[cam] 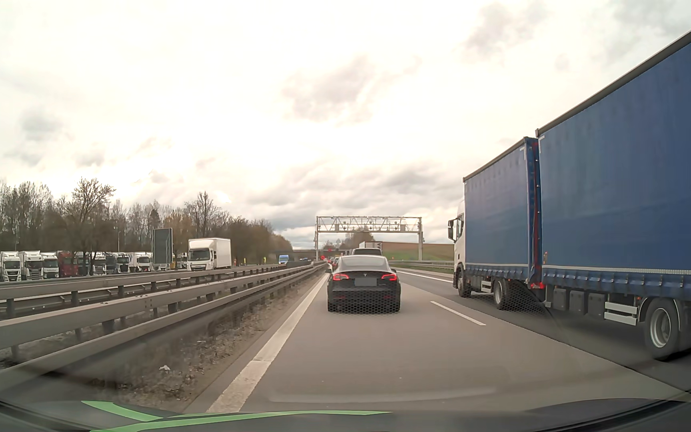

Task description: Follow the waypoints while adhering to traffic rules and regulations

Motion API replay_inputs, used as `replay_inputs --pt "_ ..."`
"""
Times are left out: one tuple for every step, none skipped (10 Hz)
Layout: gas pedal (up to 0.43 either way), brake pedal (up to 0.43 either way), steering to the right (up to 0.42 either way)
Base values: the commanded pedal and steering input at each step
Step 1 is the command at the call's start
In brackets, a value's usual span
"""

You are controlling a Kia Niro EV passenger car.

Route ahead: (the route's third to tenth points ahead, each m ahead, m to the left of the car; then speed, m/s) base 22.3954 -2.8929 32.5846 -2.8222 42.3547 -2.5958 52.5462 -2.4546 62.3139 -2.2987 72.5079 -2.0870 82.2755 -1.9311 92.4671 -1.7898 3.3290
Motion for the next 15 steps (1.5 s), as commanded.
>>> replay_inputs --pt "0.087 0.0 -0.004" --pt "0.087 0.0 -0.004" --pt "0.087 0.0 -0.004" --pt "0.087 0.0 -0.004" --pt "0.087 0.0 -0.004" --pt "0.087 0.0 -0.004" --pt "0.087 0.0 -0.004" --pt "0.087 0.0 -0.004" --pt "0.087 0.0 -0.004" --pt "0.087 0.0 -0.004" --pt "0.087 0.0 -0.004" --pt "0.087 0.0 -0.004" --pt "0.087 0.0 -0.004" --pt "0.087 0.0 -0.004" --pt "0.087 0.0 -0.004"
